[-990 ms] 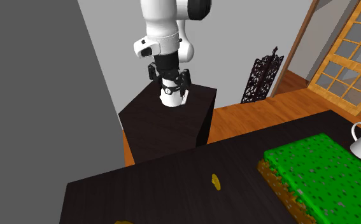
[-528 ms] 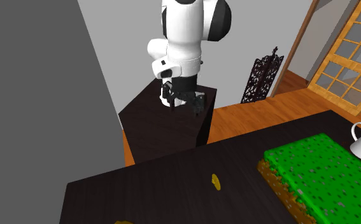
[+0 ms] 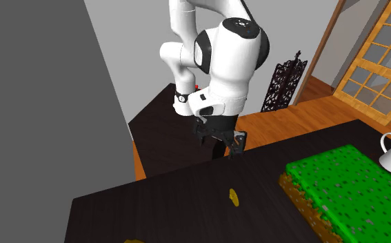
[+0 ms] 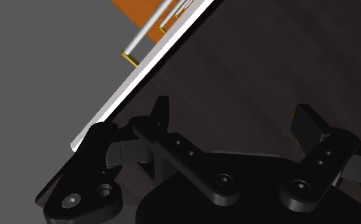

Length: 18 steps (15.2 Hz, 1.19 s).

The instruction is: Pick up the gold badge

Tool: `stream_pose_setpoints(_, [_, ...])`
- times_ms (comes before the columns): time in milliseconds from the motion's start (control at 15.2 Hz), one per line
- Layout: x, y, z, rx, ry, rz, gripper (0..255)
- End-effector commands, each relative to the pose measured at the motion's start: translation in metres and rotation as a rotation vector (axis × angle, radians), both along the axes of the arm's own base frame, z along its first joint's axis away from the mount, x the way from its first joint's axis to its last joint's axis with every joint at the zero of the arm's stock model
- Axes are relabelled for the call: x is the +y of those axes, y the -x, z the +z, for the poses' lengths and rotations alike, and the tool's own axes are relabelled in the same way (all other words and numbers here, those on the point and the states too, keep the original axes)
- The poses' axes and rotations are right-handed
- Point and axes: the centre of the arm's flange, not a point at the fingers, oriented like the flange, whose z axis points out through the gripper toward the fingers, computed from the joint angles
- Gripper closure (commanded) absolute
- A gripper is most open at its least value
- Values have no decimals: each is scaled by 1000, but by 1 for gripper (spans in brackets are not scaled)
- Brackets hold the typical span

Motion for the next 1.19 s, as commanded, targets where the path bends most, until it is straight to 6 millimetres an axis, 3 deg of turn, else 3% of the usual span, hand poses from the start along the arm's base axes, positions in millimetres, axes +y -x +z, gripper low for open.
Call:
stream_pose_setpoints(0, [20,-15,-13,-20,12,-11,0])
stream_pose_setpoints(528, [98,-71,-56,-92,61,-44,0])
stream_pose_setpoints(1122, [98,-71,-96,-92,61,-44,0])
